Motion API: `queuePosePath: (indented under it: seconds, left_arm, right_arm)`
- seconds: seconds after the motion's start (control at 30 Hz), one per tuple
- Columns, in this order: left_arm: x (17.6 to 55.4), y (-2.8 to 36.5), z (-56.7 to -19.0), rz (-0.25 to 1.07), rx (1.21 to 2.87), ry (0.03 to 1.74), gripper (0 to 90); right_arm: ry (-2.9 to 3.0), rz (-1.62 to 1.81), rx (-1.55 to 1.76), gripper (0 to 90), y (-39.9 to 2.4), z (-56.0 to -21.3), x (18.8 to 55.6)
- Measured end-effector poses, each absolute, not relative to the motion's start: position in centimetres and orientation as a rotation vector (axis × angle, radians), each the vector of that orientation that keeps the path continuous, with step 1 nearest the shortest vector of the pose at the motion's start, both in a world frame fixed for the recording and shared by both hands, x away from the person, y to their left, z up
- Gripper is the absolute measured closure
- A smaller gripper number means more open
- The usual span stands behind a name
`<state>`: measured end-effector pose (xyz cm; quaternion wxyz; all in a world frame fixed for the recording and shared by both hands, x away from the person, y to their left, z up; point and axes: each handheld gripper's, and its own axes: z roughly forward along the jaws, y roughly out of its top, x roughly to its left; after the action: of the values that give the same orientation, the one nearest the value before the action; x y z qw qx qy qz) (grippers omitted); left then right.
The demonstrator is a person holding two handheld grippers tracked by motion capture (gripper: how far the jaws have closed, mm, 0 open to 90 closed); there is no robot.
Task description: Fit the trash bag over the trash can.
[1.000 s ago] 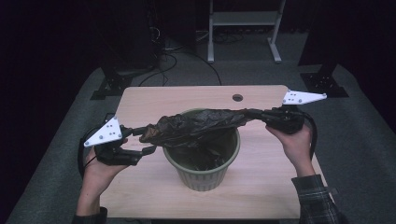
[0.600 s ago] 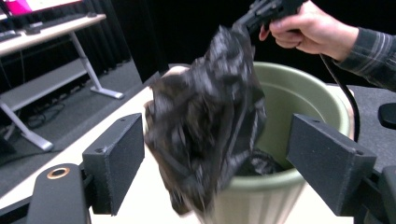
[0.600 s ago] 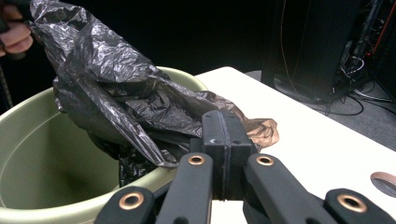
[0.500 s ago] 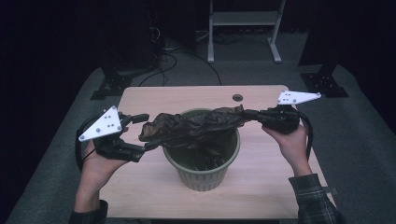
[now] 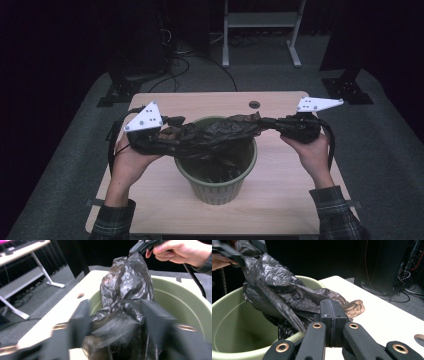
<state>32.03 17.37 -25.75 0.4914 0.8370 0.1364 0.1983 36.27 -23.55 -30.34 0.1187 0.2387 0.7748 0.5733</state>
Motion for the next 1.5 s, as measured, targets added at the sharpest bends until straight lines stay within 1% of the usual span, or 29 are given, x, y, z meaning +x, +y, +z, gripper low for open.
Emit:
queuePosePath:
  seconds: [0.03,0.1,0.13,0.2,0.23,0.37,0.53,0.73,0.77,0.8,0.83,0.9,1.0,1.13,1.27,1.33,1.4,1.43,1.5]
  left_arm:
    - [32.2,17.4,-25.8,0.478,2.036,0.332,61.0]
    - [32.7,17.5,-25.9,0.462,2.055,0.341,70.0]
    - [32.9,17.5,-26.0,0.453,2.056,0.348,77.9]
    - [33.7,17.9,-26.2,0.456,2.053,0.387,85.1]
    - [34.0,18.2,-26.3,0.451,2.041,0.406,86.9]
    - [35.6,19.1,-26.9,0.456,2.007,0.468,88.0]
    - [37.7,19.6,-28.1,0.444,2.016,0.537,88.3]
    - [38.5,20.3,-30.0,0.415,2.007,0.594,88.2]
    - [38.5,20.4,-30.1,0.412,2.007,0.598,88.2]
    - [38.4,20.5,-30.3,0.405,2.006,0.598,88.2]
    - [38.4,20.5,-30.4,0.404,2.009,0.596,88.2]
    - [38.3,20.5,-30.5,0.397,2.006,0.596,88.2]
    - [38.1,20.4,-30.5,0.403,2.012,0.594,88.2]
    - [38.0,20.3,-30.5,0.401,2.012,0.592,88.0]
    - [38.0,20.5,-30.7,0.397,2.005,0.597,88.0]
    - [38.1,20.6,-30.8,0.394,2.006,0.596,88.0]
    - [38.0,20.7,-30.8,0.394,2.008,0.6,88.1]
    - [38.0,20.8,-30.8,0.395,2.006,0.602,88.1]
    - [37.9,21.2,-30.8,0.4,2.006,0.614,88.1]
  right_arm:
    - [2.265,1.678,0.697,90.0,-23.6,-30.3,36.3]
    - [2.265,1.68,0.696,90.0,-23.7,-30.3,36.2]
    - [2.261,1.678,0.699,90.0,-23.8,-30.2,36.3]
    - [2.256,1.676,0.708,90.0,-23.9,-30.1,36.5]
    - [2.255,1.676,0.714,90.0,-23.9,-30.2,36.6]
    - [2.262,1.665,0.745,90.0,-23.8,-30.4,37.5]
    - [2.293,1.605,0.802,90.0,-22.8,-31.4,39.3]
    - [2.343,1.56,0.857,89.3,-21.5,-33.0,40.8]
    - [2.328,1.556,0.867,79.2,-21.5,-33.0,40.8]
    - [2.321,1.555,0.874,75.2,-21.6,-33.0,40.7]
    - [2.309,1.582,0.87,69.0,-21.9,-32.7,40.4]
    - [2.274,1.604,0.848,64.6,-22.5,-31.9,39.6]
    - [2.242,1.628,0.787,62.8,-23.0,-30.7,38.6]
    - [2.272,1.674,0.653,62.8,-22.0,-29.6,37.7]
    - [2.342,1.652,0.617,64.5,-20.3,-30.2,38.1]
    - [2.376,1.638,0.606,67.8,-19.7,-30.7,38.3]
    - [2.389,1.6,0.614,84.4,-19.3,-31.2,38.4]
    - [2.385,1.598,0.608,89.2,-19.4,-31.3,38.4]
    - [2.375,1.618,0.609,90.0,-19.8,-31.2,38.0]
